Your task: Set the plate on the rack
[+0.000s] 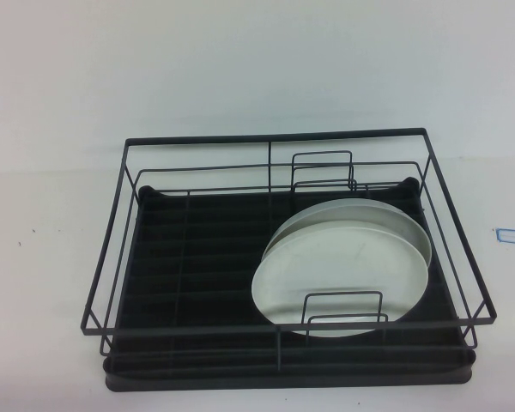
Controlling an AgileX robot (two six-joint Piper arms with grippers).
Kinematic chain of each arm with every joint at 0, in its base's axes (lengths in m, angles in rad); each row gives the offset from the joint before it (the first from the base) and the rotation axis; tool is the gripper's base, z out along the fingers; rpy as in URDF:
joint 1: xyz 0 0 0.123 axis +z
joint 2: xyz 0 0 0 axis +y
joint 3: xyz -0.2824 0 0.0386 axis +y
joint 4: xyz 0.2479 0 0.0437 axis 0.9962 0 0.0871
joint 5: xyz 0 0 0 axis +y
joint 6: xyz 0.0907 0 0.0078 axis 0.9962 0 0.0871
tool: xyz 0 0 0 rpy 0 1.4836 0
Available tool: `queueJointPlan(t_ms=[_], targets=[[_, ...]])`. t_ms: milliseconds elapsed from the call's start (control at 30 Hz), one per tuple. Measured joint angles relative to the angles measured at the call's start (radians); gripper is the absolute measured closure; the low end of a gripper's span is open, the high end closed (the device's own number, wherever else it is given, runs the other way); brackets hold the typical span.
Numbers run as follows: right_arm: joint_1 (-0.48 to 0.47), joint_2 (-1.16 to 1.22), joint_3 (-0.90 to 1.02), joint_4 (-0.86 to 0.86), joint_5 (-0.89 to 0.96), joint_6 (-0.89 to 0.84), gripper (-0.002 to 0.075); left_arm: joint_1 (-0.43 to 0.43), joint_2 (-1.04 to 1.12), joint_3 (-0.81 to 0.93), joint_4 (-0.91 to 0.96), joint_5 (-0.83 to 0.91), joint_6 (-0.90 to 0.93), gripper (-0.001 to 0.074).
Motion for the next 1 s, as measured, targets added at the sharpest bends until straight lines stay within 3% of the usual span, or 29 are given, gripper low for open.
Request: queueJointPlan(t_ms=[533, 800, 867, 1000], targets=[[0.0, 0.0, 0.0, 0.004, 0.0, 0.0, 0.0708, 0.0, 0.004, 0.0, 0.0, -0.003, 0.0, 0.0734], [0.0, 0.0, 0.0, 0.006, 0.0, 0.0, 0.0708, 0.0, 0.004, 0.002, 0.111, -0.087, 0.018, 0.0734], [0.0, 0.0, 0.0, 0.006, -0.01, 0.0, 0.0708, 0.0, 0.004, 0.002, 0.13, -0.089, 0.107, 0.0734], [0.0, 0.0, 0.0, 0.006, -0.023, 0.0, 0.0708, 0.0, 0.004, 0.002, 0.045, -0.085, 0.479, 0.0734]])
